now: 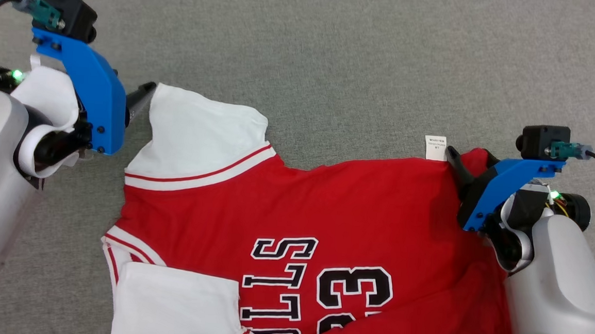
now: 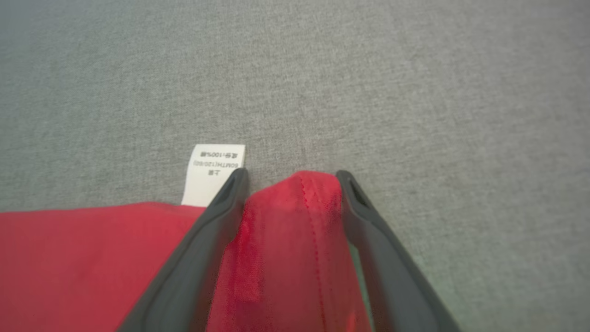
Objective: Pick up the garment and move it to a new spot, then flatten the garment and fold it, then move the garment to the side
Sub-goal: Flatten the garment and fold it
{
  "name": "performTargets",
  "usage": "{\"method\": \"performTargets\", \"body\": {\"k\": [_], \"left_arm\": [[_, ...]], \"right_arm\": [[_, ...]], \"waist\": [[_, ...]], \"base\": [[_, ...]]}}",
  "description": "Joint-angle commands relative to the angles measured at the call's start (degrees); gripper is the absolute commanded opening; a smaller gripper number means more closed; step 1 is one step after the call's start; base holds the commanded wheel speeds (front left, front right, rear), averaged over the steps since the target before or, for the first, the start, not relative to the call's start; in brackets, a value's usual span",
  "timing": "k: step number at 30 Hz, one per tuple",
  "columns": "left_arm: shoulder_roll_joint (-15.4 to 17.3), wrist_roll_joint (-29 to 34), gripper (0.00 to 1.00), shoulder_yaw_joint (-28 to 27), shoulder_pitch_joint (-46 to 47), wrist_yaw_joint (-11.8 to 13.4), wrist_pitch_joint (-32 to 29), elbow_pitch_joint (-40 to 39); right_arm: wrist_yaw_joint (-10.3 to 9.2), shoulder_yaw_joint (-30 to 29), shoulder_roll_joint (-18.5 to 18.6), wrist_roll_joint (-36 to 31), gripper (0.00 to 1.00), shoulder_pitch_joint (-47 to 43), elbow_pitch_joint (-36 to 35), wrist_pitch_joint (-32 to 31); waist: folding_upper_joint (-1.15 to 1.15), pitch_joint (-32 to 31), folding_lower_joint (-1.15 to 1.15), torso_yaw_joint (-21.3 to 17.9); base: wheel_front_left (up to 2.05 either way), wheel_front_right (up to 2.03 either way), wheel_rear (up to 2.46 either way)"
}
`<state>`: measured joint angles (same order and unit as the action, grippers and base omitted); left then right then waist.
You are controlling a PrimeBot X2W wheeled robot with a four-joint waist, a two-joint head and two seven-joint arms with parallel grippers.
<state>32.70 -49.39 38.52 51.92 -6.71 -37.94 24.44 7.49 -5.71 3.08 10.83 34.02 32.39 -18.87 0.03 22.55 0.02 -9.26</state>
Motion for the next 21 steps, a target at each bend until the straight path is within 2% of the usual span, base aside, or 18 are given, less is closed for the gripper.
{"method": "performTargets", "body": {"k": [1,5,12,13,14,15,16,17,18,21], "left_arm": [[-0.5,-0.1,1.00,0.9,2.3,-0.5,-0.8,1.8],[-0.9,-1.4,1.00,2.8,5.7,-0.9,-3.5,5.9],[0.6,-4.9,1.00,7.7,8.2,-0.8,-8.7,7.1],[0.8,-5.3,1.00,8.4,8.3,-0.8,-9.5,7.1],[1.0,-5.7,1.00,9.2,8.6,-0.8,-10.2,7.2],[1.3,-6.2,1.00,9.9,8.8,-0.8,-10.9,7.3],[1.6,-6.8,0.88,10.4,9.0,-0.8,-11.4,7.4],[1.8,-7.1,0.41,10.9,9.3,-0.8,-11.6,7.2],[2.1,-7.3,0.00,11.0,9.8,-0.8,-10.8,7.0],[2.4,-7.4,0.00,11.7,10.7,-0.8,-8.4,7.1]], "right_arm": [[0.02,0.8,0.0,0.8,1.00,2.0,1.8,0.5],[0.02,3.8,-0.3,2.1,1.00,4.2,6.3,0.7],[0.02,8.6,-0.6,4.9,0.98,5.8,9.4,0.8],[0.03,9.3,-0.6,5.4,0.89,6.0,9.5,1.0],[0.07,10.1,-0.7,5.8,0.72,6.2,9.8,1.0],[0.09,10.7,-0.8,6.1,0.49,6.3,10.0,1.1],[0.09,11.3,-0.9,6.6,0.45,6.5,10.3,1.2],[0.12,11.9,-0.9,7.0,0.30,6.6,10.5,1.4],[0.16,12.3,-0.9,7.3,0.00,6.6,10.7,1.6],[0.15,12.8,-0.3,8.0,0.00,6.5,11.2,3.0]], "waist": [[-0.03,1.2,-0.02,-0.3],[-0.03,3.3,-0.02,-1.7],[-0.03,5.3,-0.02,-3.5],[-0.03,5.5,-0.02,-3.7],[-0.03,5.6,-0.02,-3.8],[-0.03,5.7,-0.02,-3.9],[-0.03,5.8,-0.02,-4.0],[-0.03,5.8,-0.02,-4.0],[-0.03,5.8,-0.02,-4.0],[-0.03,5.2,-0.02,-3.7]], "base": [[0.00,0.00,0.00],[0.00,0.00,0.00],[0.00,0.00,0.00],[0.00,0.00,0.00],[0.00,0.00,0.00],[0.00,0.00,0.00],[0.00,0.00,0.00],[0.00,0.00,0.00],[0.00,0.00,0.00],[0.00,0.00,0.00]]}}
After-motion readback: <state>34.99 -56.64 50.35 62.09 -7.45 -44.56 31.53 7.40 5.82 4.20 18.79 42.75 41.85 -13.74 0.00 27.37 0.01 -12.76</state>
